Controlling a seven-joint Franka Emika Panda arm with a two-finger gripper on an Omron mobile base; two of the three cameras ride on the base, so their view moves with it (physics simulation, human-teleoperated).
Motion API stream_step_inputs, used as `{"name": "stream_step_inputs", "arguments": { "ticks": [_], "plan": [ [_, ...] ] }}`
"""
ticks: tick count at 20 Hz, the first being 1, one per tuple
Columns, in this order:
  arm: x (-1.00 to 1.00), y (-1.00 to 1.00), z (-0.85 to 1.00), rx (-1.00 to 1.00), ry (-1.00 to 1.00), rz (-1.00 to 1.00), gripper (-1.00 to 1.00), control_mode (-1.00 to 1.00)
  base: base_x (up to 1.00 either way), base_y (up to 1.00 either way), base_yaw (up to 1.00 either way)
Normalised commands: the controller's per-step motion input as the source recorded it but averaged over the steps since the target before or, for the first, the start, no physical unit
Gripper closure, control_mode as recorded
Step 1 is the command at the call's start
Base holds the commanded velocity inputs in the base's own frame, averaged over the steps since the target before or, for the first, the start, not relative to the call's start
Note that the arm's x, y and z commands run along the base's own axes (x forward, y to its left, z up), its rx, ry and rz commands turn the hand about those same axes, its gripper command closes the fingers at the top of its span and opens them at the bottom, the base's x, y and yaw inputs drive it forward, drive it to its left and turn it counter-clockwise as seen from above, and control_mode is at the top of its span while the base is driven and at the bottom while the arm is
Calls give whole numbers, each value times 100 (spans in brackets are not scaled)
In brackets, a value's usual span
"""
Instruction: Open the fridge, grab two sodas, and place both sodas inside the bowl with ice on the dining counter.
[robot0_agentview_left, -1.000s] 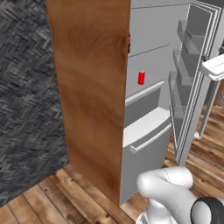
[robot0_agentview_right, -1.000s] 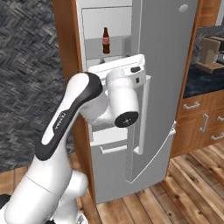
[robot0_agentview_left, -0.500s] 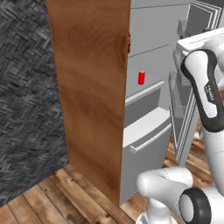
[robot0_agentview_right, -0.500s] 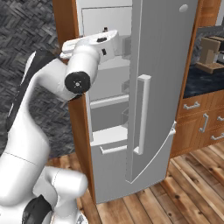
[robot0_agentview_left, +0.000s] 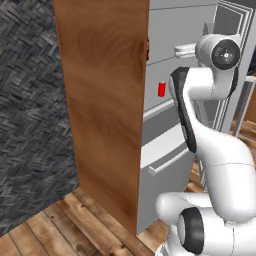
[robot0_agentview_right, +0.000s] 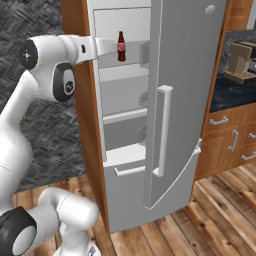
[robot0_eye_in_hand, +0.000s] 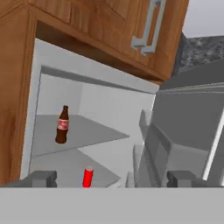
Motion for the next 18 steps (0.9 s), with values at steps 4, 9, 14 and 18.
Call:
{"name": "stream_step_inputs", "arguments": {
  "ticks": [4, 9, 14, 18],
  "plan": [
    [-37, 7, 62, 18, 40, -33, -100, -100, 0, 0, 0],
    [-24, 11, 4, 9, 38, -28, -100, -100, 0, 0, 0],
    [-7, -2, -88, -1, 28, -3, -100, -100, 0, 0, 0],
    [0, -19, -82, -2, 25, 0, -100, -100, 0, 0, 0]
  ]
}}
